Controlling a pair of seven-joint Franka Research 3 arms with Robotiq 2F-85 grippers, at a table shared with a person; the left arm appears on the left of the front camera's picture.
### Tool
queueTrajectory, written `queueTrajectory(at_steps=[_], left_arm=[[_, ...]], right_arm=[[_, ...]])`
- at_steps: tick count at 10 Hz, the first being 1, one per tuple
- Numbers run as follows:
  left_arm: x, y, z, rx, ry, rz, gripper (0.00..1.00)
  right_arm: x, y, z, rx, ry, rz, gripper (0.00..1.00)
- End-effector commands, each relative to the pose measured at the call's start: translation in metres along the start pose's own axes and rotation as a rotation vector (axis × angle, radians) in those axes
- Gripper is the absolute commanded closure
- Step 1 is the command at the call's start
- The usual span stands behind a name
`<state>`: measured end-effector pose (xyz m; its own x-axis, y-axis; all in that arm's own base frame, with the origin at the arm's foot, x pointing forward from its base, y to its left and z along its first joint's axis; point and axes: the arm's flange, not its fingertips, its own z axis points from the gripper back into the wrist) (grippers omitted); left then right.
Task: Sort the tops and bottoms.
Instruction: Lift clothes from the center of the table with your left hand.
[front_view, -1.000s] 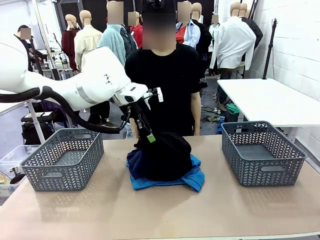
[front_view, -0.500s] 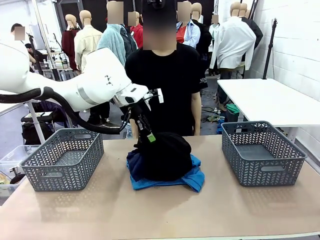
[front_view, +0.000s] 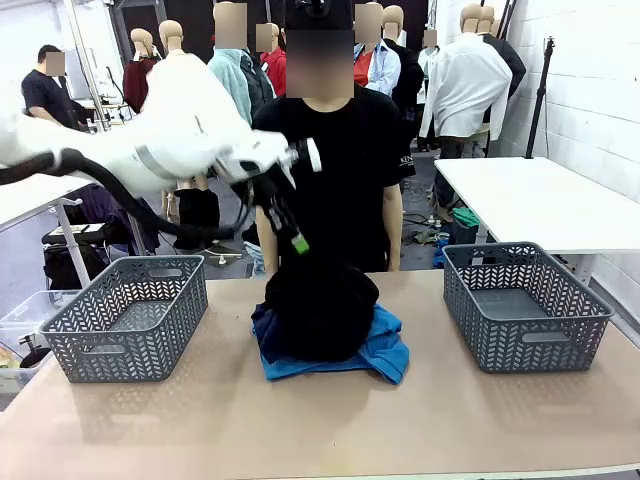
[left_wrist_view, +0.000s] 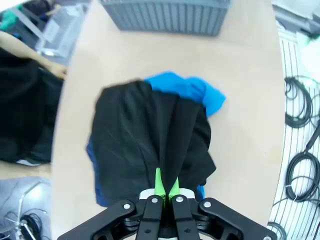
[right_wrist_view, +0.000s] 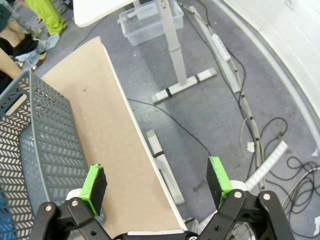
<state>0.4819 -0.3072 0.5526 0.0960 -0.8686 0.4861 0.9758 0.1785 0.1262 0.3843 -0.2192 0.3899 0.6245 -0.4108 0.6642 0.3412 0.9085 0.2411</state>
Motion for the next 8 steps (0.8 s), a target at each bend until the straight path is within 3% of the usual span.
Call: queueTrajectory(at_steps=[1, 4, 8], left_arm=[[0.018, -0.009, 0.064, 0.088, -0.054, -0.015, 1.0], [0.069, -0.046, 0.163, 0.271, -0.178, -0.118, 1.0], [0.124, -0.081, 0.23, 0.411, -0.26, -0.188, 1.0]], right_arm=[[0.001, 0.002, 0.002, -0.007, 0.007, -0.005, 0.0], [0.001, 0.002, 0.002, -0.007, 0.007, -0.005, 0.0], [0.001, 0.002, 0.002, -0.007, 0.007, -0.005, 0.0]])
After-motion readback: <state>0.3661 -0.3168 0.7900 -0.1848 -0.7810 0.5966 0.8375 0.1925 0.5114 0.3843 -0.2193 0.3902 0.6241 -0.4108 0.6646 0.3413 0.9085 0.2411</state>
